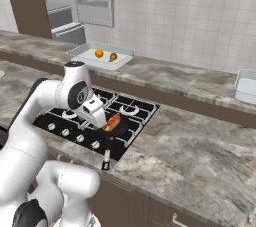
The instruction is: Place the cold items (orange and pear) from the fridge in one tupperware on the dining counter. Place the warm items (hot dog and kebab skewer) in the stove area in another tupperware.
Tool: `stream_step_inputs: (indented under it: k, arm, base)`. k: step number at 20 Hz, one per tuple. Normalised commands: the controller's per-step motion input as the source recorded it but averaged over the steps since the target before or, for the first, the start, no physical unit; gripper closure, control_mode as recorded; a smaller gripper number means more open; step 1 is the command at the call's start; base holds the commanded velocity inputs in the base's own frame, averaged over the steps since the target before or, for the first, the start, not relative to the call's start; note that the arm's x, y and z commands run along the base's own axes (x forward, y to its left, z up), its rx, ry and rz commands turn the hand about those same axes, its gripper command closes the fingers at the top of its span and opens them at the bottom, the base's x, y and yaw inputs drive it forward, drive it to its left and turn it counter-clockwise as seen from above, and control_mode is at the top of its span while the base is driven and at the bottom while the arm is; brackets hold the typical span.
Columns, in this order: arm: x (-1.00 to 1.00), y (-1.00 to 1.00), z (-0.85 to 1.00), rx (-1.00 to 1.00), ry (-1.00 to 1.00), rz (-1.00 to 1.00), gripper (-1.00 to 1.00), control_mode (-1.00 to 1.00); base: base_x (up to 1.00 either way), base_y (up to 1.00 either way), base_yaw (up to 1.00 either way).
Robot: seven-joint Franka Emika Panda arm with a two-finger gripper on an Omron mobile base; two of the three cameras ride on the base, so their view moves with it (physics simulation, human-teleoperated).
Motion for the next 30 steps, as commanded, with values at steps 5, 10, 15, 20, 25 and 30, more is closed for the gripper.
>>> stream_step_inputs:
  k: [5, 10, 15, 20, 25, 30]
  arm:
    - [0.58, 0.00, -0.36, 0.00, 0.00, 0.01, -1.00, -1.00]
    - [0.52, 0.00, -0.37, 0.00, 0.00, 0.05, -1.00, -1.00]
    - [0.38, -0.04, -0.35, 0.00, 0.00, 0.01, -1.00, -1.00]
    - [0.39, -0.07, -0.18, 0.00, 0.00, 0.00, -1.00, -1.00]
    - [0.26, -0.05, -0.14, 0.00, 0.00, 0.00, -1.00, -1.00]
    - [0.32, -0.01, -0.14, 0.00, 0.00, 0.00, -1.00, -1.00]
  base:
    - [0.00, 0.00, 0.00]
    - [0.00, 0.00, 0.00]
    - [0.00, 0.00, 0.00]
    - [0.00, 0.00, 0.00]
    - [0.00, 0.00, 0.00]
    - [0.00, 0.00, 0.00]
